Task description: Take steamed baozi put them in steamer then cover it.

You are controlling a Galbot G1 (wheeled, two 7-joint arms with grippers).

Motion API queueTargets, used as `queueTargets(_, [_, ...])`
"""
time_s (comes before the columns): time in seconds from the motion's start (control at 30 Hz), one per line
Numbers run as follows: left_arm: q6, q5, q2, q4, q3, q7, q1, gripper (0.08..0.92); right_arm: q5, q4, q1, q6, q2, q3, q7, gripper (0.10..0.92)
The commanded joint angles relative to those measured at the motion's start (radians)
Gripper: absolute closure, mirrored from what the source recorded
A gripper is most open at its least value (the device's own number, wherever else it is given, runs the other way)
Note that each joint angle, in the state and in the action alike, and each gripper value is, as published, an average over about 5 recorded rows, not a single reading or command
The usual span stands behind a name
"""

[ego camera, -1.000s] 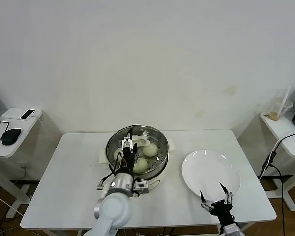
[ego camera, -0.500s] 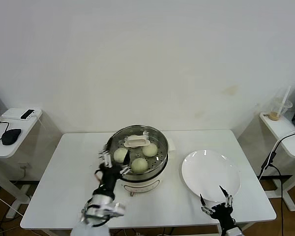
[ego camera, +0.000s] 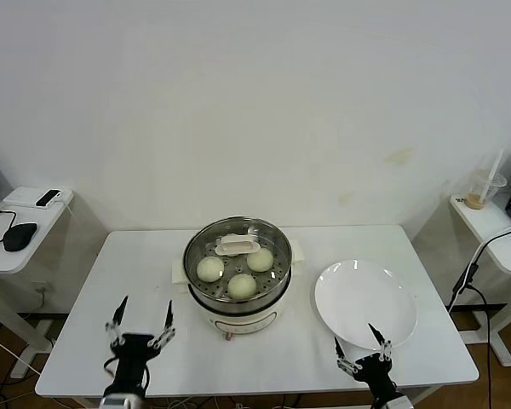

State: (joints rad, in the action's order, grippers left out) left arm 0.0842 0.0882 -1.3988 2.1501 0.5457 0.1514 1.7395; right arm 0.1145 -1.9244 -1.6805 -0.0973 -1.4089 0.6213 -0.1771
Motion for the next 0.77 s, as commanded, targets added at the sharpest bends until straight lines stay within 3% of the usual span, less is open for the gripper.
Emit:
queueTargets(0.03, [0.106, -0.252, -0.01, -0.067, 0.1, -0.006, 0.153, 0.177, -0.071, -0.038, -0.011, 0.049, 0.01, -0.065, -0.001, 0.203])
queueTargets(0.77, [0.095, -0.237, -0.033, -0.064, 0.082, -0.056, 0.186, 0.177, -0.185, -0.099, -0.055, 0.093, 0.055, -0.102, 0.025, 0.203])
